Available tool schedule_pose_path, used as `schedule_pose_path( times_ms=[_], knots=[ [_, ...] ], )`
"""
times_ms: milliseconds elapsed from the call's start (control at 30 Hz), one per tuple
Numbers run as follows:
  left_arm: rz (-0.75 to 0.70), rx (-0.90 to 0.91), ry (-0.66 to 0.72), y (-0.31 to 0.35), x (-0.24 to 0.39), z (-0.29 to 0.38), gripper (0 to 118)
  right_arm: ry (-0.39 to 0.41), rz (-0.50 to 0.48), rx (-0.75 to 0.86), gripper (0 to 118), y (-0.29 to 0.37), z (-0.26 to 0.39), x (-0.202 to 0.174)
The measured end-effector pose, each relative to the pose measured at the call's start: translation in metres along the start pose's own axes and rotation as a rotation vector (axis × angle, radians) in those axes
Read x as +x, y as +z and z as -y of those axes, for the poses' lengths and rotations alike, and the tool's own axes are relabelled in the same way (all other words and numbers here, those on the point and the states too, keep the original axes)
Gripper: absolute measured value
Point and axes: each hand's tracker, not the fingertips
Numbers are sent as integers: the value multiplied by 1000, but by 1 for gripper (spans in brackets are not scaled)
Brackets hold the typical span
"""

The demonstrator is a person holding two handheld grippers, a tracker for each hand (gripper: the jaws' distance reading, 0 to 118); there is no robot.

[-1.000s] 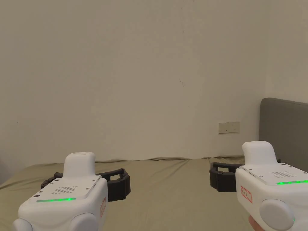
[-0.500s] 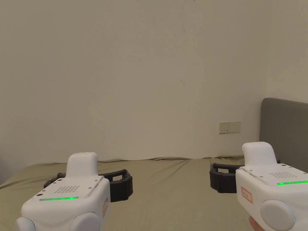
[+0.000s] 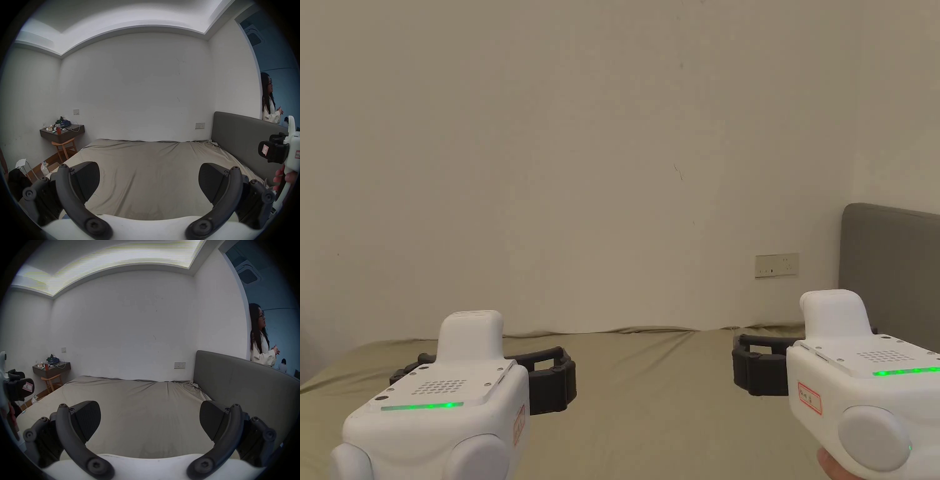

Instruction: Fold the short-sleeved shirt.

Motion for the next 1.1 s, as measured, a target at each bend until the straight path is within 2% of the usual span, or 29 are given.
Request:
schedule_pose_path(
  times_ms=[567,833,1033,1100],
  knots=[
    [18,-16,12,0,1,0,118,-7,-2,-1,118,0,-1,0],
    [33,-16,15,2,1,-2,118,-48,-65,-48,118,0,-5,2],
    [24,-12,2,6,2,-6,118,-39,-81,-37,118,3,-7,2],
    [29,-16,2,7,2,-7,118,-71,-99,-46,118,3,-10,5]
  ],
)
